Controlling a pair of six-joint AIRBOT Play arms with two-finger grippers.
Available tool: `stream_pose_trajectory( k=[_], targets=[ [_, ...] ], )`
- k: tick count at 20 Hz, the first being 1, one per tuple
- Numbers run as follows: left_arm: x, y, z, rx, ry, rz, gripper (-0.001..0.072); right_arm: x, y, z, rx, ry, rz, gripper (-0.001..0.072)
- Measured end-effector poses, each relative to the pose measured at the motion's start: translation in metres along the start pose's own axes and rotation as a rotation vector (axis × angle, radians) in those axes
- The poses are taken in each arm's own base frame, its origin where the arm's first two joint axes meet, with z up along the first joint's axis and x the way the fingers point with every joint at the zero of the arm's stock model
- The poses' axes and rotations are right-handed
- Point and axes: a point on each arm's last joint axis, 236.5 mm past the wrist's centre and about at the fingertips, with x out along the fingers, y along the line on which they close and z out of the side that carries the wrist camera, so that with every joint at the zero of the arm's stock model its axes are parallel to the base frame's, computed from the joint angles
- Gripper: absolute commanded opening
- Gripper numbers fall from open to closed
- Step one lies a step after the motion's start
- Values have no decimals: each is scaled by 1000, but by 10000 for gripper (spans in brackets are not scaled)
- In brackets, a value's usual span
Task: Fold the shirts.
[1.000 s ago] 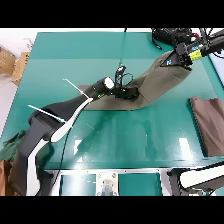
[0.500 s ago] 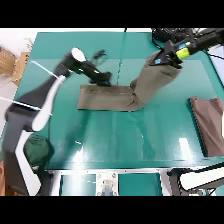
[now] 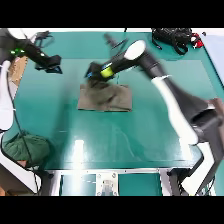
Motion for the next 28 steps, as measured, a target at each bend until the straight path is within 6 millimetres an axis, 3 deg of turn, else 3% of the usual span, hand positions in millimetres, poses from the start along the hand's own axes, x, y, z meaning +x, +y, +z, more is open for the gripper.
stream_pose_trajectory(
  k=[1,3,4,6,8,10,13,15,17,19,21,22,23,25,28],
  targets=[
    [-3,9,-1,-16,1,12,24,18,4,-4,1,-8,7,384],
    [-11,18,-4,-28,4,19,24,23,1,2,9,-35,4,370],
    [-12,22,-6,-29,9,24,24,15,-4,7,14,-41,-2,370],
    [-14,27,-8,-29,13,31,24,-23,-28,26,33,-60,-40,369],
    [-15,29,-9,-26,16,34,24,-65,-67,35,65,-52,-122,376],
    [-16,30,-9,-25,18,34,24,-109,-122,32,126,-27,-240,613],
    [-16,32,-10,-25,19,37,24,-140,-196,1,274,49,-351,613],
    [-16,32,-10,-26,21,37,24,-137,-228,-25,373,88,-351,613],
    [-16,33,-10,-30,20,38,24,-120,-245,-46,443,105,-299,613],
    [-16,31,-10,-29,21,36,24,-96,-255,-64,500,133,-238,613],
    [-16,33,-10,-33,20,37,24,-74,-248,-71,544,143,-145,608],
    [-16,33,-10,-34,20,37,24,-62,-240,-74,557,149,-97,418],
    [-16,32,-10,-33,21,37,24,-54,-236,-77,554,157,-74,81],
    [-16,32,-10,-33,21,36,24,-43,-224,-73,542,152,-27,19],
    [-16,31,-10,-33,21,34,24,-53,-191,-43,484,116,64,17]
  ],
)
